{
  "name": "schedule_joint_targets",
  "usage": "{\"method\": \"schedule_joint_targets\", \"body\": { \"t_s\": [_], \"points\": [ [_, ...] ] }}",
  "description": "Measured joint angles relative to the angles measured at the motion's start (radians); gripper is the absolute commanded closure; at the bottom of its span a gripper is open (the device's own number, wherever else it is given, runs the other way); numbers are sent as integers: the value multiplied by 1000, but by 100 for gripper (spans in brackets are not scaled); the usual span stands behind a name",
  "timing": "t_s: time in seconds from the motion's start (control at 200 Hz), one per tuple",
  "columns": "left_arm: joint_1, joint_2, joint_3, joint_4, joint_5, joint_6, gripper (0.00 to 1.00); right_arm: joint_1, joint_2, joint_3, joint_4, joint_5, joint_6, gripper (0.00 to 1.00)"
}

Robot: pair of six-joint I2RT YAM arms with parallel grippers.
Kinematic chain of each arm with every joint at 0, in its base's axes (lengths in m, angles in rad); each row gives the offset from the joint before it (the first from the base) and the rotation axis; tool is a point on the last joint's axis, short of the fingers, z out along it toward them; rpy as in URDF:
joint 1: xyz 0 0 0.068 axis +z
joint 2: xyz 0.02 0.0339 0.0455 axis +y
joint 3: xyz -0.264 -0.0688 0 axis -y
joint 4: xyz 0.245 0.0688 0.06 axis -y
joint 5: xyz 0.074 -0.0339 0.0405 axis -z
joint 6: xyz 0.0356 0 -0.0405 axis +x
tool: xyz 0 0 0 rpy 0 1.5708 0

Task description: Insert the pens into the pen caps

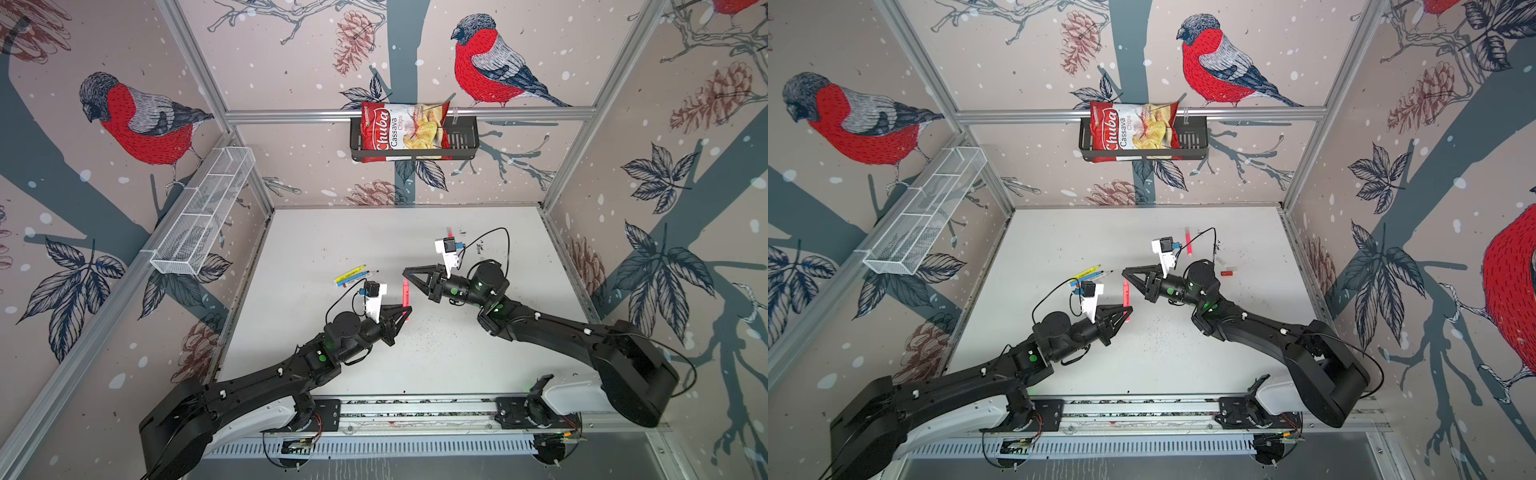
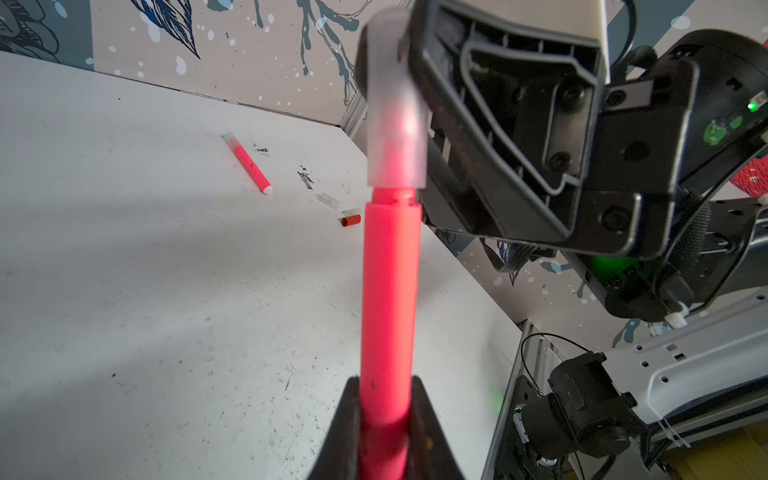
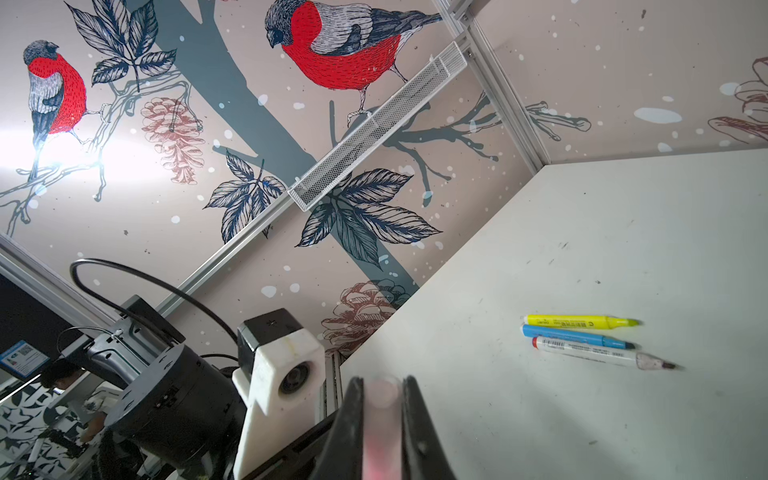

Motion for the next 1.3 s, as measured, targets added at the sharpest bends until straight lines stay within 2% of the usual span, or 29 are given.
{"method": "schedule_joint_targets", "body": {
  "t_s": [0.275, 0.81, 1.106, 1.301],
  "points": [
    [0, -29, -8, -17, 5, -5, 100, 39, 12, -24, 58, 44, -10, 96],
    [0, -94, -18, -169, 23, 4, 100, 117, 73, -109, 197, 137, -52, 97],
    [4, -133, -18, -196, 39, 13, 100, 127, 72, -125, 229, 143, -55, 98],
    [33, -173, -18, -201, 103, 19, 100, 130, 71, -135, 281, 131, -54, 98]
  ]
}}
